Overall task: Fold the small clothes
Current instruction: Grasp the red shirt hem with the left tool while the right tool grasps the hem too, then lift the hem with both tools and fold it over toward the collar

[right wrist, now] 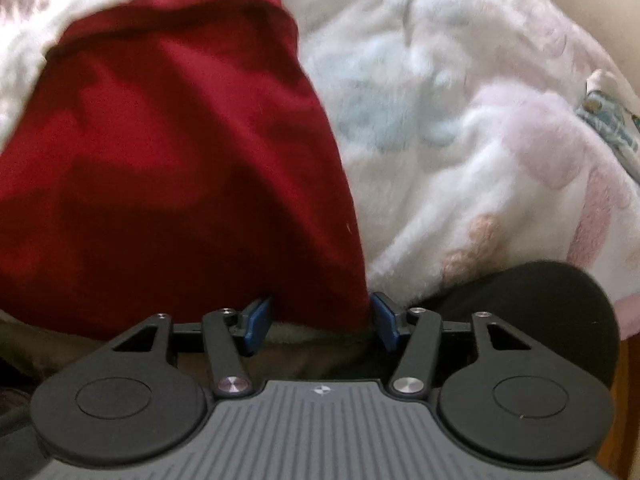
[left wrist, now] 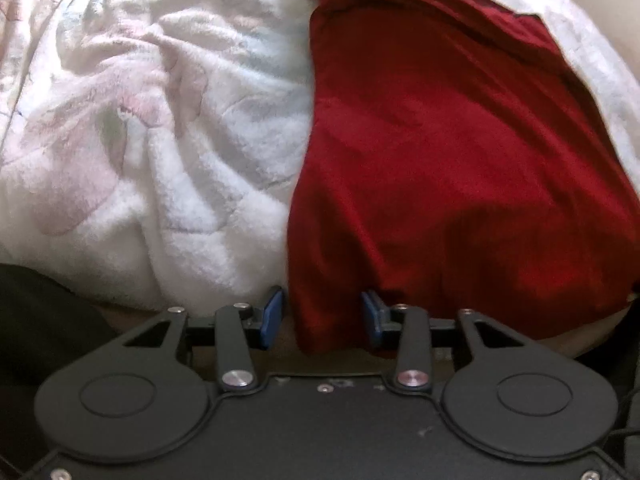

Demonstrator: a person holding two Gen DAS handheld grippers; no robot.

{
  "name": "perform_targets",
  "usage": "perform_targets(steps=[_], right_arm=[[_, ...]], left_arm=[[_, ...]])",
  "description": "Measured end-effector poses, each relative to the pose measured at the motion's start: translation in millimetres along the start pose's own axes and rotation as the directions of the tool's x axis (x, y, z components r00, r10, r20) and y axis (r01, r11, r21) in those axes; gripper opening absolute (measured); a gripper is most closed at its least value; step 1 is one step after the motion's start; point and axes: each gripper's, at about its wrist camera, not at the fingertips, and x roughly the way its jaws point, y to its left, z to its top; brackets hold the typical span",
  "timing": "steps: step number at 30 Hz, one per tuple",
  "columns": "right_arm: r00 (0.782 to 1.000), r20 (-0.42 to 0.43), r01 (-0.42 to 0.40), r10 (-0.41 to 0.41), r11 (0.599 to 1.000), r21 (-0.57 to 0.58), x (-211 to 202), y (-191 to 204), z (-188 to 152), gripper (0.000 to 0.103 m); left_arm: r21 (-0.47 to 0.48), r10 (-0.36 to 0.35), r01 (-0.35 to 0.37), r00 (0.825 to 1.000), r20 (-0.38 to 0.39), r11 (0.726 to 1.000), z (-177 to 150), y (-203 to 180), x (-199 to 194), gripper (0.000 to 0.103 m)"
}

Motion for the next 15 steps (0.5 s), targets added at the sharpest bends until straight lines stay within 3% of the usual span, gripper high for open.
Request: perform_targets(steps=[1,2,3,6,10,15], right_arm=[[1.000,0.003,0.007,-0.007,1.000,-0.012,1.0,2.3,-1.1,0.052],[1.000,0.025,-0.002,0.002,1.000,-0.030,-1.3,4.0,-3.3,0.019],[0.999,0.035,-0.027,0.028,0.999,-0.043,-3.9,4.9,-4.4,0.007],[0.994,0.071,-0.082,0.084,0.996,-0.035,-19.2,1.0,-5.8,0.007],[0.973,0.212,-0.098,0.097,0.995,-0.005,-67.6,-13.8,-5.7,0.006],[0.965,0.220,-0.152,0.141,0.988,0.033,-100.2,-37.2,-8.3,0.006]], left_arm=[[0.001,-0.008,0.008,1.000,0.007,1.000,0.6,-0.1,-3.1,0.011],[-0.002,0.001,-0.001,1.000,0.005,1.000,1.6,-0.1,-5.6,0.001],[-0.009,0.012,-0.012,1.000,0.011,1.000,2.9,1.3,-10.2,0.001],[-0.024,0.016,-0.014,0.998,0.059,1.000,6.4,6.6,-30.7,0.001],[-0.065,0.017,-0.008,0.988,0.152,0.998,11.7,13.3,-75.0,0.001],[-0.158,0.016,0.013,0.984,0.179,0.987,4.6,21.3,-100.6,0.001]])
